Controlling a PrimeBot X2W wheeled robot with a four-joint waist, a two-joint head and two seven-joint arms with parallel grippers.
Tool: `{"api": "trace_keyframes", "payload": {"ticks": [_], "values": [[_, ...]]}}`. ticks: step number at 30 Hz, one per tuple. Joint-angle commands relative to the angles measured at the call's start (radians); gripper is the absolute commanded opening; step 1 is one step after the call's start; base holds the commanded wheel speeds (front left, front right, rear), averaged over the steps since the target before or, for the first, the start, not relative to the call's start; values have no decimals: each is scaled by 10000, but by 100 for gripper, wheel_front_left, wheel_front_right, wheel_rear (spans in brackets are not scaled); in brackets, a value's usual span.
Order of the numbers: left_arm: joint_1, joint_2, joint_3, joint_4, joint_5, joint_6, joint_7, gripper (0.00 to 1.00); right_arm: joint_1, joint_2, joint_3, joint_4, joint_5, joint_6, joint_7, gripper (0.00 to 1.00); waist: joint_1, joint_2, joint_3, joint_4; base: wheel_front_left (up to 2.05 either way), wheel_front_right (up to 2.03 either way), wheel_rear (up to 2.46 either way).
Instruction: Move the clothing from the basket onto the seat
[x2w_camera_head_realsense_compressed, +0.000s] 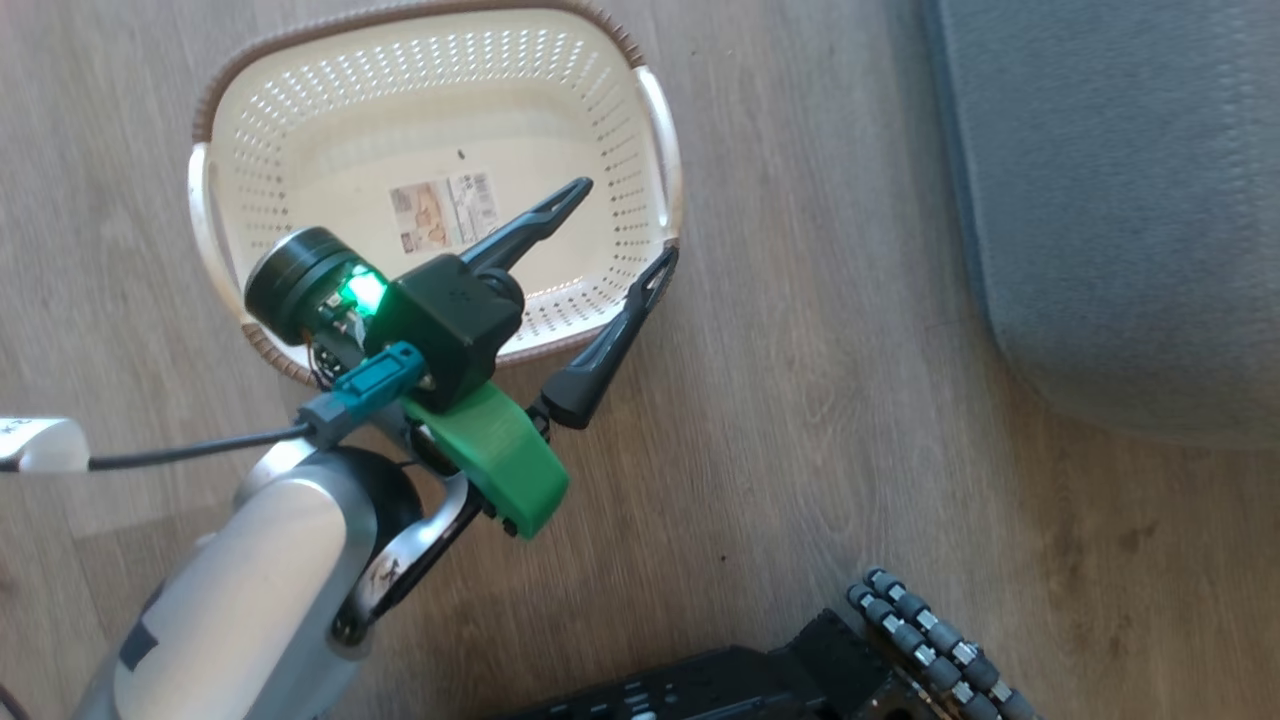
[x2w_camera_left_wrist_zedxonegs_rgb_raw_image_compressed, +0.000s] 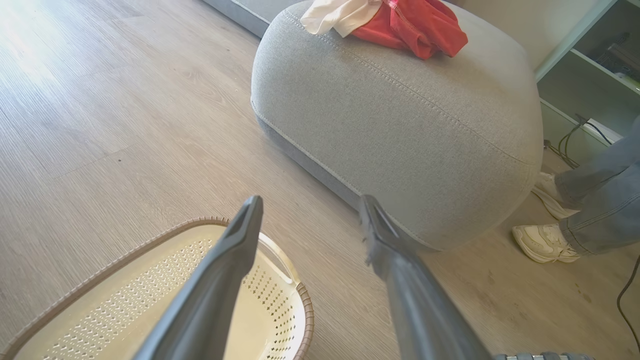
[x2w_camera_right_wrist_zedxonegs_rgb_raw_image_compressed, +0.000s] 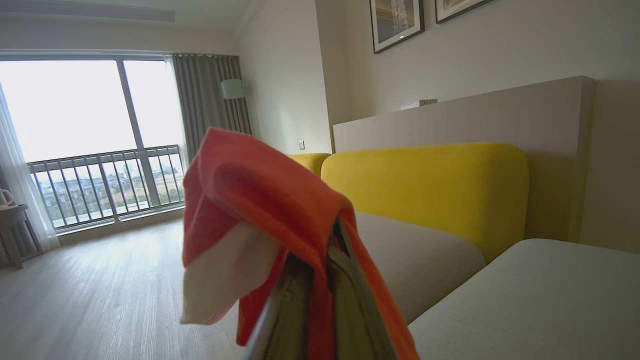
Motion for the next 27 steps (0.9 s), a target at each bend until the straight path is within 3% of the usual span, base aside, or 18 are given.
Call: {"api": "trace_keyframes", "payload": {"ticks": [1,4,12,17,18,19,20,23,27], "values": [[22,187,323,-448,-45,28,-88,100,-297,-307,-106,-285,-165,-2,99,0,0,0,196,155,0,0,0],[44,221,389,-580,-48,103,-103,100,-587,-345,-799,49,-938,-2,261,0,0,0,468,235,0,0,0],[198,354,368,-779,30,271,46,100,1176,1059,-2186,1592,-1848,-2,-822,0,0,0,743,279,0,0,0],[361,520,501,-949,69,495,225,100,1890,1634,-2512,2722,-2413,-2,-1673,0,0,0,628,163,0,0,0],[400,555,533,-984,61,533,253,100,1944,1672,-2535,2905,-2533,-2,-1790,13,0,0,586,124,0,0,0],[429,587,562,-1019,58,568,283,100,1973,1706,-2564,3081,-2633,-2,-1886,43,0,0,539,81,0,0,0],[447,607,583,-1054,56,599,307,100,2006,1727,-2572,3254,-2758,-2,-1951,100,0,0,487,35,0,0,0],[448,608,586,-1132,47,646,342,100,2007,1733,-2364,3643,-3104,-2,-2061,100,0,0,328,-110,0,0,0],[410,551,561,-1062,18,674,321,100,2058,1861,-1241,3818,-3176,-2,-2373,100,0,0,18,-310,0,0,0]]}}
